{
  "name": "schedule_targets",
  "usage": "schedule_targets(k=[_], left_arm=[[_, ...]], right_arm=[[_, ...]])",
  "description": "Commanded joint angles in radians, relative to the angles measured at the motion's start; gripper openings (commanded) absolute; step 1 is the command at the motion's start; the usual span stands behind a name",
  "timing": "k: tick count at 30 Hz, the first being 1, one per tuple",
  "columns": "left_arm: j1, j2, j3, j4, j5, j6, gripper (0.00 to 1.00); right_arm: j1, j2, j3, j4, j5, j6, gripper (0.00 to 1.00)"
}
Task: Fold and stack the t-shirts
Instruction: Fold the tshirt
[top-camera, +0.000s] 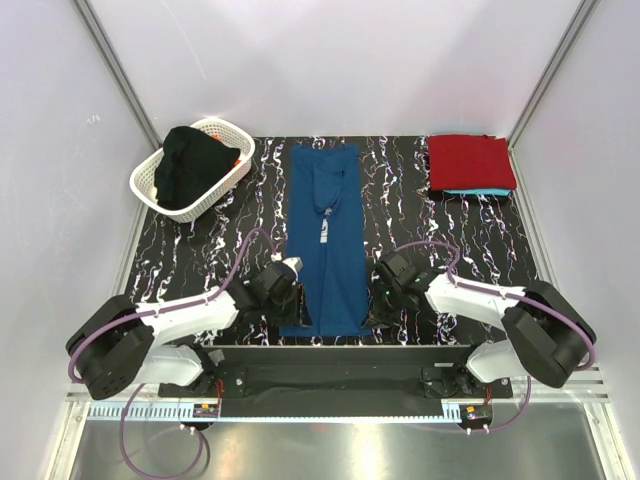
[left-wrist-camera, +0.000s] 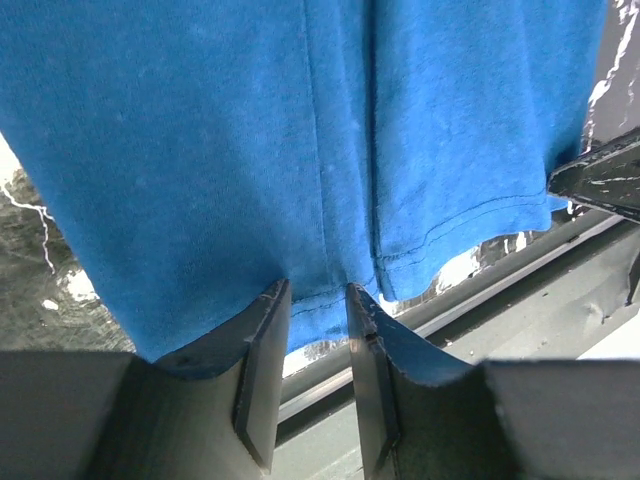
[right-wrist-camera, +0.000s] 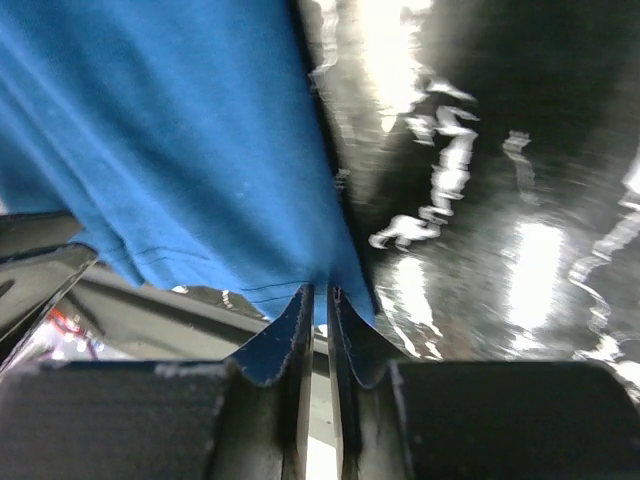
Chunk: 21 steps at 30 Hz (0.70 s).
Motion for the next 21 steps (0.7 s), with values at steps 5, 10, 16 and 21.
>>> schedule_targets(k=[5,10,16,21], left_arm=[[0.041,-0.079,0.086,-0.088,0.007,0.056,0.38],[0.097,-0.186,0.132,-0.233,-0.107,0.128,0.43],[0.189,-0.175,0.053,-0.211,-0.02,0.119,0.44],[0.188,-0.111,0.031,-0.199,-0.05,0.127,0.41]], right_arm=[[0.016,-0.056,0.087,-0.14,0.124,0.034,0.18],[0.03,-0.06,0.186,-0.172,0.121,0.02,0.21],[0.044,0.043,0.237,-0.143,0.106,0.009,0.21],[0.047,0.111,0.149,-0.123,0.144,0.001,0.21]])
